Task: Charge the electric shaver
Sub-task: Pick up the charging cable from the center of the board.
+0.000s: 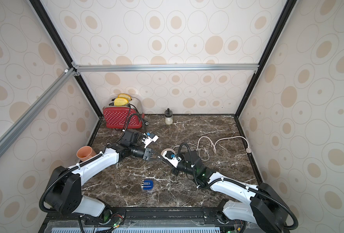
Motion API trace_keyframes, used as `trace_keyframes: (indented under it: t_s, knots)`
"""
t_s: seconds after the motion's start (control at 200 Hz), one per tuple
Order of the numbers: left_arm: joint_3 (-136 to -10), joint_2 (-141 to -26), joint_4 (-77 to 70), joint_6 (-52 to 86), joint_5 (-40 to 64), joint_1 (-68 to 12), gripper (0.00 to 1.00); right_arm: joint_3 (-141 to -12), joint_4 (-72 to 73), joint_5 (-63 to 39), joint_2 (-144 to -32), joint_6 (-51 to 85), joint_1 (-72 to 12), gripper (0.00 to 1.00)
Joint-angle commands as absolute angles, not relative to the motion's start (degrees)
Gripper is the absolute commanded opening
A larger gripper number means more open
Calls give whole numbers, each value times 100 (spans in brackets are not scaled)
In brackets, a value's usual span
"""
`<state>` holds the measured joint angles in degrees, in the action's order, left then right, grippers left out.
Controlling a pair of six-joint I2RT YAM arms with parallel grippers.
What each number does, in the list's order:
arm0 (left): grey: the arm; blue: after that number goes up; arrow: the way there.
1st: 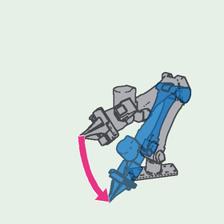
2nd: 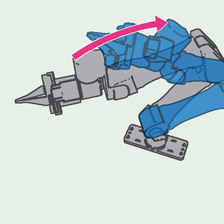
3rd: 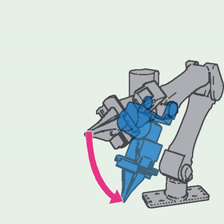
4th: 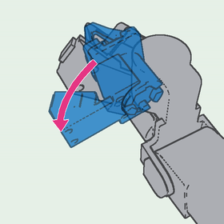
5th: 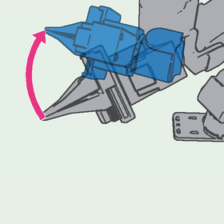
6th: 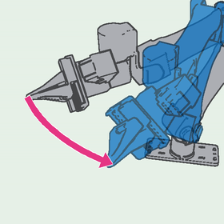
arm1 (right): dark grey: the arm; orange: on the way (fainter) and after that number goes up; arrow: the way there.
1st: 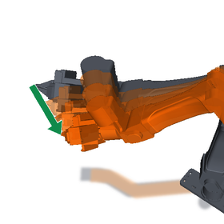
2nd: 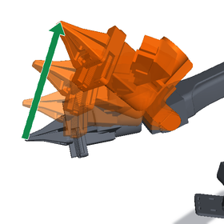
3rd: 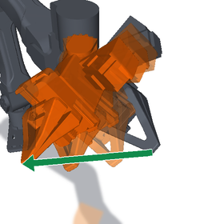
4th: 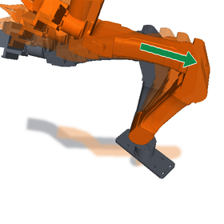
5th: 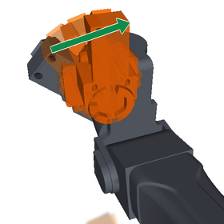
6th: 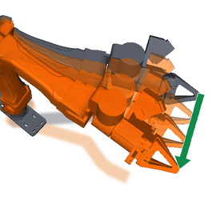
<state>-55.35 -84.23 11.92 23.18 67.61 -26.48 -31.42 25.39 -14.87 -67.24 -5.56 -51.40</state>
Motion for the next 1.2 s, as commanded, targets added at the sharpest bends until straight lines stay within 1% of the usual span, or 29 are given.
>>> trace_keyframes:
  t_s: [0.0, 0.075, 0.1, 0.12, 0.175, 0.21, 0.27, 0.356, 0.401, 0.446, 0.491, 0.556, 0.661, 0.726, 0.786, 0.881, 1.026, 1.062, 1.127, 1.197]
  knots:
    - [-5665, -8392, 1261, 2334, 7188, -2718, 0, -3200, 2720, -1188, -6773, -593, -5115, 0]
    - [-5692, -8376, 1281, 2329, 7189, -2720, 1, -3190, 2695, -1162, -6717, -589, -5101, 0]
    - [-5703, -8368, 1311, 2314, 7166, -2716, 12, -3173, 2660, -1160, -6680, -598, -5096, 0]
    - [-5724, -8367, 1352, 2285, 7157, -2705, 18, -3173, 2621, -1168, -6656, -602, -5090, 0]
    - [-5739, -8363, 1464, 2195, 7167, -2676, 33, -3184, 2476, -1193, -6573, -616, -5052, 0]
    - [-5739, -8350, 1532, 2143, 7166, -2643, 36, -3195, 2364, -1225, -6514, -632, -5013, 0]
    - [-5726, -8336, 1573, 2103, 7202, -2572, 35, -3199, 2159, -1271, -6416, -696, -4964, 0]
    - [-5715, -8319, 1592, 2084, 7244, -2501, 23, -3192, 1959, -1295, -6284, -758, -4907, 0]
    - [-5725, -8314, 1613, 2068, 7246, -2496, 23, -3198, 1893, -1343, -6244, -775, -4888, 0]
    - [-5732, -8314, 1619, 2059, 7239, -2483, 26, -3219, 1807, -1394, -6229, -802, -4882, 0]
    - [-5747, -8323, 1623, 2061, 7237, -2479, 31, -3267, 1714, -1451, -6248, -826, -4879, 0]
    - [-5770, -8341, 1619, 2057, 7250, -2483, 43, -3330, 1619, -1562, -6319, -836, -4882, 0]
    - [-5799, -8354, 1624, 2049, 7259, -2490, 49, -3426, 1596, -1757, -6485, -799, -4880, 0]
    - [-5809, -8358, 1627, 2048, 7259, -2489, 49, -3495, 1585, -1791, -6576, -769, -4885, 0]
    - [-5803, -8366, 1635, 2041, 7266, -2488, 46, -3513, 1652, -1794, -6617, -764, -4884, 0]
    - [-5797, -8393, 1638, 2023, 7251, -2489, 37, -3528, 1721, -1857, -6663, -750, -4881, 0]
    - [-5823, -8471, 1652, 1995, 7244, -2490, 34, -3596, 1626, -2004, -6731, -755, -4881, 0]
    - [-5850, -8479, 1778, 1924, 7246, -2489, 38, -3595, 1590, -1996, -6707, -748, -4879, 0]
    - [-6036, -8463, 2611, 1318, 7134, -2462, 53, -3632, 1340, -1965, -6616, -786, -4881, 0]
    - [-6193, -8364, 3414, 729, 7024, -2336, 55, -3784, 681, -1937, -6515, -879, -4875, 0]
